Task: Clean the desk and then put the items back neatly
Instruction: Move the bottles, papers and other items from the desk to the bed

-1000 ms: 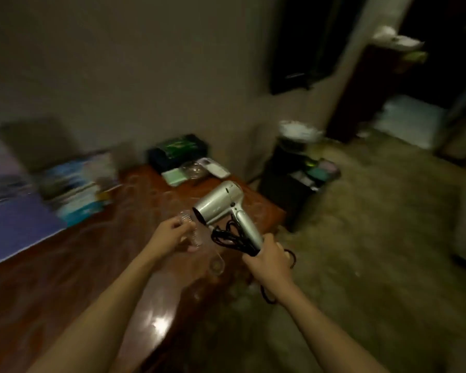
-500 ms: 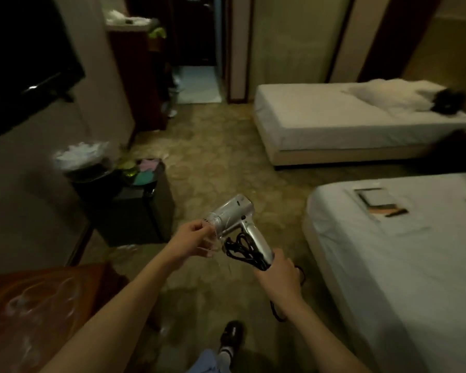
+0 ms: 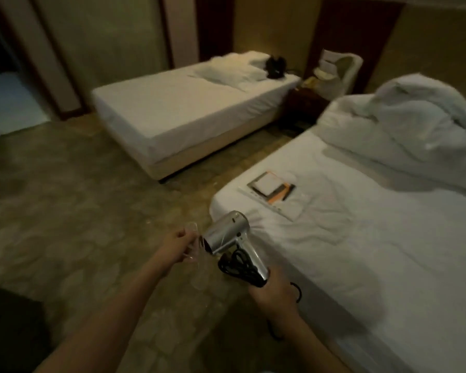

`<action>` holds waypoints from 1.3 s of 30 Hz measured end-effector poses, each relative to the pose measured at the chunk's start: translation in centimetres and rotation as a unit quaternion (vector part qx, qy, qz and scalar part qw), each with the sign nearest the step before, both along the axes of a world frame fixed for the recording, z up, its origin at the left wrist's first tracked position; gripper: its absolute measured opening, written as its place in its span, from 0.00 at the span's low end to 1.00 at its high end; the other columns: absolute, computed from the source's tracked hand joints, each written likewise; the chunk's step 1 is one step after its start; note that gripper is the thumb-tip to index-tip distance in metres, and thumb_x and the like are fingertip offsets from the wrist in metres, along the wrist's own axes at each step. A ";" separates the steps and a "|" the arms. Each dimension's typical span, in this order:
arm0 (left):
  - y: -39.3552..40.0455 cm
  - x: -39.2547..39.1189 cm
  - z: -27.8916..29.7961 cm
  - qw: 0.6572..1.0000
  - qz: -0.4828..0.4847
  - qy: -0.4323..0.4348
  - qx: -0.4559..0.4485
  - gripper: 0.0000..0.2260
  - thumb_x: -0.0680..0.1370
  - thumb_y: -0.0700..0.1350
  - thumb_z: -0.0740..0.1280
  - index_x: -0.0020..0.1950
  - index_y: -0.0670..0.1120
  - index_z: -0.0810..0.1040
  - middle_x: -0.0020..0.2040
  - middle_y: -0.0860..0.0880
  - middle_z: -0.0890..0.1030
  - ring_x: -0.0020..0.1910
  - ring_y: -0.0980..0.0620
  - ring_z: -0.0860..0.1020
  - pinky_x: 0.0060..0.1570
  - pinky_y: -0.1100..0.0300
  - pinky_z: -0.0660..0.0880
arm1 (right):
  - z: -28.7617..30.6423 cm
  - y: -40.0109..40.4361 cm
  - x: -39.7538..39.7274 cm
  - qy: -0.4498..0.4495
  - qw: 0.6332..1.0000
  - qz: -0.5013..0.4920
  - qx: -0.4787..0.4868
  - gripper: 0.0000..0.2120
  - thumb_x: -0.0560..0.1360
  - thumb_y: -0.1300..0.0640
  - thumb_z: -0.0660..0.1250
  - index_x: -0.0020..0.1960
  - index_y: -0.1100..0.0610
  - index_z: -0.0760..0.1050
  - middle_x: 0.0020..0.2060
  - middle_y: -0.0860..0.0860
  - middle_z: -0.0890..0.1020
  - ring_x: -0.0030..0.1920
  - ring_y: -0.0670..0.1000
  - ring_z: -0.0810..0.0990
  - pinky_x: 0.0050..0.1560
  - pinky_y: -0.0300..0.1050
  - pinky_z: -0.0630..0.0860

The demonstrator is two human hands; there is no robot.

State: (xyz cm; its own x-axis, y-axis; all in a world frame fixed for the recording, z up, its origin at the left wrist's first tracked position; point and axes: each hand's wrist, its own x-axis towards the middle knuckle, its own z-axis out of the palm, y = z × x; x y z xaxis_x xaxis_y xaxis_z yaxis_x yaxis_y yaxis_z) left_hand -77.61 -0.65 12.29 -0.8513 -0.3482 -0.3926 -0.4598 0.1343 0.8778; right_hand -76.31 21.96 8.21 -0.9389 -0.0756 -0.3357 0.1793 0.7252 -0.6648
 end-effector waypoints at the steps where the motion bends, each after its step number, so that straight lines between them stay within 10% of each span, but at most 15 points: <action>1: 0.9 -2.4 -0.6 1.000 -0.025 -0.006 0.000 0.14 0.81 0.42 0.60 0.35 0.45 0.69 0.28 0.48 0.69 0.25 0.54 0.66 0.20 0.68 0.61 | -0.3 0.9 -1.2 -0.001 1.000 -0.023 0.006 0.14 0.69 0.48 0.68 0.52 0.50 0.70 0.43 0.48 0.76 0.42 0.49 0.76 0.38 0.44 0.72; 20: 16.2 -43.6 -8.4 0.974 -0.174 -0.139 0.044 0.06 0.80 0.41 0.61 0.52 0.39 0.74 0.39 0.45 0.75 0.32 0.49 0.74 0.25 0.64 0.72 | -7.9 12.0 -37.9 -0.096 0.965 -0.233 0.071 0.18 0.69 0.49 0.68 0.53 0.59 0.70 0.49 0.58 0.78 0.49 0.60 0.78 0.47 0.48 0.72; 31: 11.9 -57.6 -17.5 0.954 -0.176 -0.242 -0.010 0.05 0.80 0.39 0.59 0.50 0.40 0.74 0.49 0.39 0.75 0.41 0.46 0.74 0.33 0.58 0.73 | -13.5 6.9 -52.5 -0.182 0.957 -0.205 0.099 0.20 0.71 0.47 0.67 0.56 0.59 0.68 0.51 0.57 0.77 0.50 0.58 0.77 0.46 0.46 0.70; 39: 8.4 -66.4 -23.1 0.937 -0.207 -0.281 -0.018 0.07 0.80 0.39 0.60 0.43 0.43 0.74 0.37 0.45 0.74 0.31 0.51 0.73 0.27 0.61 0.73 | -19.9 1.1 -59.8 -0.225 0.912 -0.321 0.121 0.20 0.74 0.45 0.65 0.55 0.60 0.68 0.52 0.58 0.77 0.53 0.59 0.75 0.55 0.51 0.67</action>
State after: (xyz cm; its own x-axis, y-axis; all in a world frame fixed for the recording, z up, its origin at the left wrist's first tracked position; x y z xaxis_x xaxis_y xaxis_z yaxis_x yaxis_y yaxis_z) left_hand -144.00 7.73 -10.86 -0.5795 -0.0562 -0.8131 -0.7497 0.4282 0.5047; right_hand -136.13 23.05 -11.70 -0.5263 0.5688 -0.6320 0.8341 0.4900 -0.2536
